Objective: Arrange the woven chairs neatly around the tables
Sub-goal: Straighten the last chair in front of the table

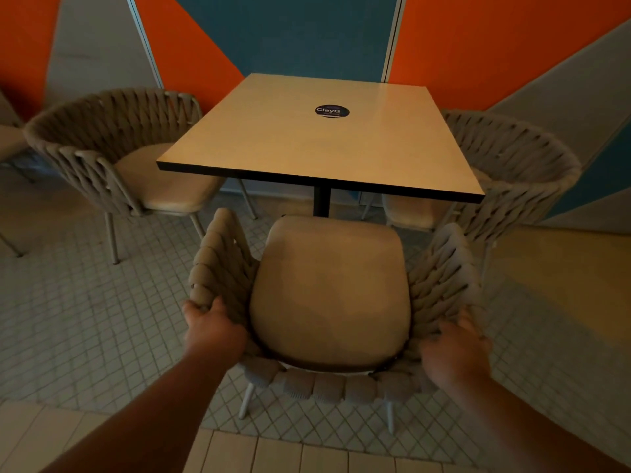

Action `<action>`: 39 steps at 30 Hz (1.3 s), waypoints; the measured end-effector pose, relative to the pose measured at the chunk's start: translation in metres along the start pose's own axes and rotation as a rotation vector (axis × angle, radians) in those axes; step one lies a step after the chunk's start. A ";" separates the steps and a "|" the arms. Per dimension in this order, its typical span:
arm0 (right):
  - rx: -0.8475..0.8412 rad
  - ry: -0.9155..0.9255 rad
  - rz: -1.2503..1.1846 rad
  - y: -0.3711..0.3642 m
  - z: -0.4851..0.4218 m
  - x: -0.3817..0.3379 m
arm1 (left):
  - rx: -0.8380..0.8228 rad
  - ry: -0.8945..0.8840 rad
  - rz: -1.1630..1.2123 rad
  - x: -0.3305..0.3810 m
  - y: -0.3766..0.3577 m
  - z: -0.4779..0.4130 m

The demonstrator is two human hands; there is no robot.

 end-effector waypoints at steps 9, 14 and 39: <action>-0.057 0.023 0.016 0.032 0.025 -0.015 | -0.035 -0.026 0.032 0.003 0.006 0.019; -0.217 0.015 0.002 0.038 0.041 -0.004 | -0.079 -0.072 0.248 0.001 0.051 0.062; 0.275 0.601 -0.178 0.402 0.223 -0.382 | 0.382 -0.615 -0.403 0.032 0.517 0.104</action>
Point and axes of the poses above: each hand's wrist, its own z-axis away from the middle knuckle, its own y-axis out of the back of the hand, x = y × z, the point moved 9 cm from there along -z, towards the middle knuckle, and after that the axes turned 1 degree about x, right-handed, at the moved point
